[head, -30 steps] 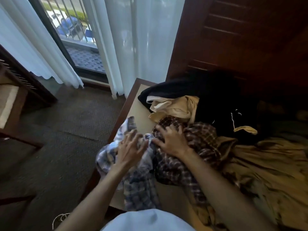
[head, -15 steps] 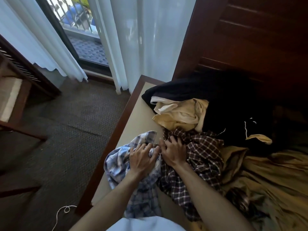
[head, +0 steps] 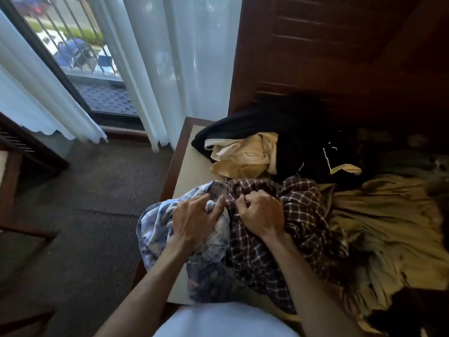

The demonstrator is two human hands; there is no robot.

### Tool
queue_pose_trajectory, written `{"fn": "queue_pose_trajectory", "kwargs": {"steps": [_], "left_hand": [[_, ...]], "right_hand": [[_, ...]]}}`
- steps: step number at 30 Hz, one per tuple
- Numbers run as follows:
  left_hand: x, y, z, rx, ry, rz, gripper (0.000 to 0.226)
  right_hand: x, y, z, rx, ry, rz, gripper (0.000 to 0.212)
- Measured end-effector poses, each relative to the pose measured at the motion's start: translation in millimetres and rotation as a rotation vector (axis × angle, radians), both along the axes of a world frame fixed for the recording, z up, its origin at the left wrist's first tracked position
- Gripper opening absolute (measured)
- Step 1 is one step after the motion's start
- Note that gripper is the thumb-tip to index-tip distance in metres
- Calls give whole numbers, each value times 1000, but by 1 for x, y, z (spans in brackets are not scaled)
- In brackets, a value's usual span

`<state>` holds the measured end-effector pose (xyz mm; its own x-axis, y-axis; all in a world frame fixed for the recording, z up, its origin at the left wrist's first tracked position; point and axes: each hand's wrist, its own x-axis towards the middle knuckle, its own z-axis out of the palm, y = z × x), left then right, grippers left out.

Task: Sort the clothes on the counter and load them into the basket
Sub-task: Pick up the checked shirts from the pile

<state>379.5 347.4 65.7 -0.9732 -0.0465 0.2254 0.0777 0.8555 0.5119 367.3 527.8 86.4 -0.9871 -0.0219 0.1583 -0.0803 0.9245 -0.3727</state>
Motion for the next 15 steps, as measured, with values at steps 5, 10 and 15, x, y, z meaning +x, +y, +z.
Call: {"fn": "queue_pose_trajectory", "kwargs": {"steps": [5, 10, 15], "left_hand": [[10, 27, 58, -5, 107, -182, 59], [31, 66, 102, 34, 231, -349, 59], [67, 112, 148, 205, 359, -507, 55]], "right_hand": [[43, 20, 54, -10, 158, -155, 42], [96, 49, 100, -9, 336, -250, 46], [160, 105, 153, -26, 509, -361, 46]]}}
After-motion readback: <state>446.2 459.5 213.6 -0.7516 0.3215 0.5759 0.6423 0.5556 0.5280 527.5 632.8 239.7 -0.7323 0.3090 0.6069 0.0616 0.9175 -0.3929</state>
